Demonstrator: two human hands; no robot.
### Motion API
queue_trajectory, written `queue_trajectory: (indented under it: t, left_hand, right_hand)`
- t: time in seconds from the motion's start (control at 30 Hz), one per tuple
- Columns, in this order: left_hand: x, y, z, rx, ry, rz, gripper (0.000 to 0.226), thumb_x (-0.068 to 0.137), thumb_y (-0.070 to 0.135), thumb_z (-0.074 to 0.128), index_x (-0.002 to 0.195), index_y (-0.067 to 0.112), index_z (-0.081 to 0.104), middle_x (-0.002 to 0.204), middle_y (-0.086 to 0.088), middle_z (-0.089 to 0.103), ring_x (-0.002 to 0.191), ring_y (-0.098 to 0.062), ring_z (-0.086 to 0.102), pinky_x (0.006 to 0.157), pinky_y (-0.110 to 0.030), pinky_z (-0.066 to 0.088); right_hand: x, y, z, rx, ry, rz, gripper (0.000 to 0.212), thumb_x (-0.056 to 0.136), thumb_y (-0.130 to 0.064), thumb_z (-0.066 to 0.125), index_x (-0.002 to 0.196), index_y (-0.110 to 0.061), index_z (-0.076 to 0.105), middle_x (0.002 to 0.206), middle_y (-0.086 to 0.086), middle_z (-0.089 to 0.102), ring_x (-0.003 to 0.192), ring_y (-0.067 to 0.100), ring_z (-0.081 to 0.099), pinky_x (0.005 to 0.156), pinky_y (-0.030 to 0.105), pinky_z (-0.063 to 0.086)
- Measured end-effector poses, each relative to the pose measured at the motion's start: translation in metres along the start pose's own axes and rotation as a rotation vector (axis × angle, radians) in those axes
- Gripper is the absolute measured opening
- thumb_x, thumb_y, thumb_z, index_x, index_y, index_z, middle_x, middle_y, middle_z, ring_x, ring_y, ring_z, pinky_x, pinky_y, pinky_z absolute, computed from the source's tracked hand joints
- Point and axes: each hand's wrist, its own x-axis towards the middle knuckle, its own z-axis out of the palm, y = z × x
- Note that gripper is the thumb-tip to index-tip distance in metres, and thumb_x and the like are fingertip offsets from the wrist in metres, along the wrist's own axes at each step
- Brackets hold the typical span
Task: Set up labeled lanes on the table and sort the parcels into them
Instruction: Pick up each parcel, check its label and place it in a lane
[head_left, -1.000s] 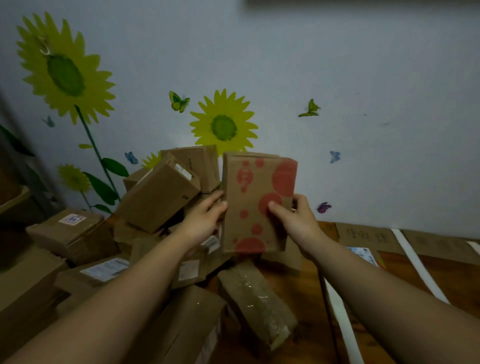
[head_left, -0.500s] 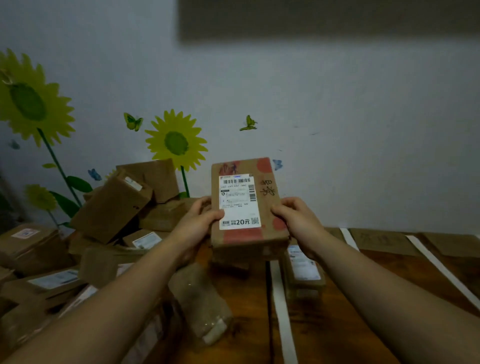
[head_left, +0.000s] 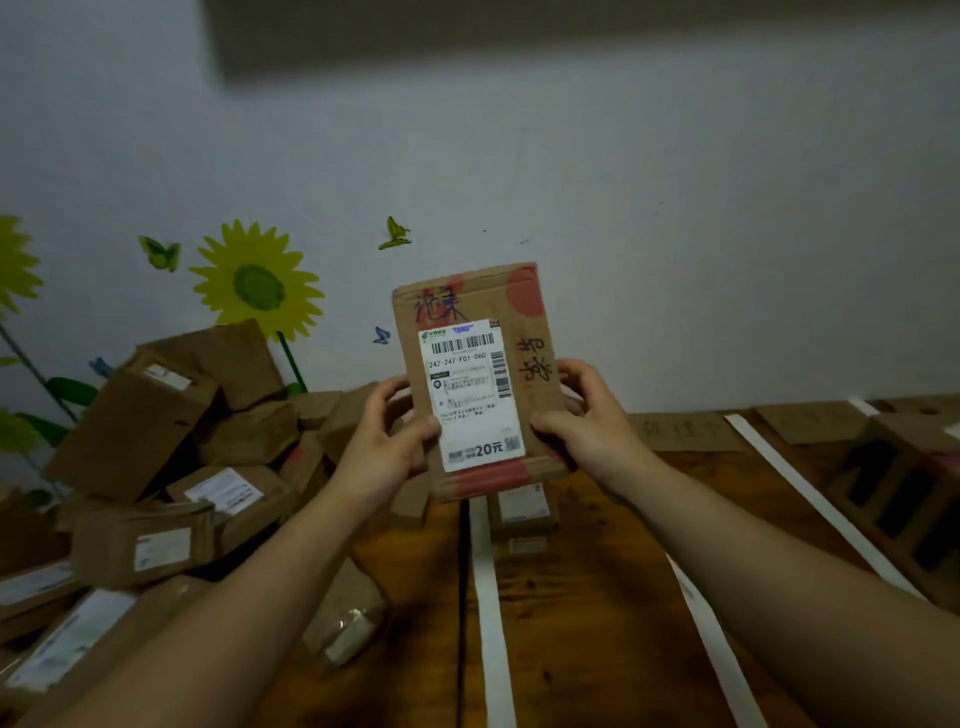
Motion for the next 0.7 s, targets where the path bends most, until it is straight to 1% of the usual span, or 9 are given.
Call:
queue_trajectory:
  t: [0.03,0.1,0.17,0.23,0.33,0.4,0.5,0.6,0.7]
  left_hand:
    - [0.001,-0.001,0.003,0.014,0.023,-0.031,0.035,0.093,0.018,0.055,0.120,0.037,0.042,0.124,-0.002,0.057,0.106,-0.021,0.059,0.079,-0.043,0.052]
    - [0.004,-0.004,0.004,0.068,0.027,-0.087,0.050,0.095,0.034,0.051,0.138,0.037,0.026,0.118,-0.009,0.063,0.098,-0.017,0.063,0.088,-0.045,0.049]
    - [0.003,-0.007,0.004,0.114,-0.002,-0.094,0.064,0.095,0.037,0.049,0.146,0.040,0.011,0.104,-0.004,0.067,0.090,-0.009,0.063,0.084,-0.039,0.048]
    - [-0.001,-0.008,0.004,0.112,-0.036,-0.103,0.065,0.093,0.038,0.051,0.146,0.039,0.013,0.111,-0.001,0.064,0.088,-0.008,0.062,0.081,-0.037,0.049]
    - [0.002,-0.010,-0.002,0.070,0.039,-0.039,0.070,0.090,0.032,0.060,0.145,0.037,0.018,0.136,0.009,0.041,0.106,-0.012,0.053,0.079,-0.038,0.051]
    - [0.007,-0.009,-0.006,0.025,0.022,-0.044,0.066,0.089,0.024,0.063,0.144,0.031,0.027,0.132,0.013,0.042,0.110,-0.013,0.052,0.081,-0.041,0.053]
    - [0.009,-0.013,0.001,0.013,-0.079,-0.117,0.026,0.090,0.020,0.061,0.115,0.017,0.055,0.112,-0.010,0.065,0.093,-0.022,0.066,0.082,-0.045,0.055]
    - [-0.004,-0.024,0.026,-0.063,-0.051,-0.158,0.004,0.095,0.018,0.053,0.097,0.015,0.052,0.107,-0.014,0.064,0.086,-0.020,0.064,0.064,-0.031,0.053]
    - [-0.023,-0.034,0.055,-0.108,-0.081,-0.202,0.006,0.096,0.017,0.051,0.099,0.012,0.049,0.108,-0.013,0.063,0.086,-0.017,0.064,0.065,-0.028,0.053]
  right_hand:
    - [-0.003,-0.002,-0.005,-0.068,-0.042,0.013,0.064,0.077,-0.009,0.070,0.126,-0.040,0.043,0.124,-0.005,0.056,0.110,0.018,0.060,0.084,0.038,0.057]
    - [-0.010,-0.005,-0.013,-0.156,-0.112,0.069,0.074,0.079,-0.012,0.071,0.135,-0.047,0.038,0.122,-0.008,0.058,0.105,0.016,0.064,0.084,0.041,0.057]
    - [-0.018,-0.005,-0.017,-0.187,-0.126,0.099,0.079,0.077,-0.018,0.076,0.139,-0.047,0.036,0.122,-0.012,0.058,0.105,0.013,0.063,0.088,0.040,0.056]
    - [-0.026,-0.004,-0.019,-0.182,-0.103,0.077,0.073,0.078,-0.014,0.076,0.136,-0.043,0.042,0.119,-0.014,0.058,0.104,0.010,0.062,0.087,0.036,0.056]
    - [-0.041,-0.008,-0.026,-0.202,-0.113,0.093,0.067,0.082,-0.007,0.072,0.136,-0.036,0.045,0.119,-0.013,0.058,0.100,0.006,0.063,0.078,0.023,0.057]
    - [-0.052,-0.010,-0.031,-0.259,-0.126,0.129,0.061,0.082,-0.012,0.072,0.132,-0.036,0.048,0.119,-0.013,0.058,0.102,0.008,0.062,0.075,0.022,0.056]
    - [-0.063,0.000,-0.038,-0.326,0.207,0.138,0.063,0.080,-0.021,0.075,0.136,-0.027,0.046,0.126,-0.007,0.049,0.107,0.011,0.055,0.083,0.028,0.053]
    - [-0.076,0.009,-0.043,-0.255,0.621,0.163,0.045,0.082,-0.029,0.073,0.117,-0.023,0.045,0.129,0.004,0.049,0.098,0.014,0.055,0.077,0.029,0.052]
    - [-0.093,0.012,-0.059,-0.147,0.653,0.196,0.044,0.088,-0.020,0.067,0.123,-0.023,0.041,0.131,0.004,0.052,0.084,0.007,0.058,0.060,0.021,0.049]
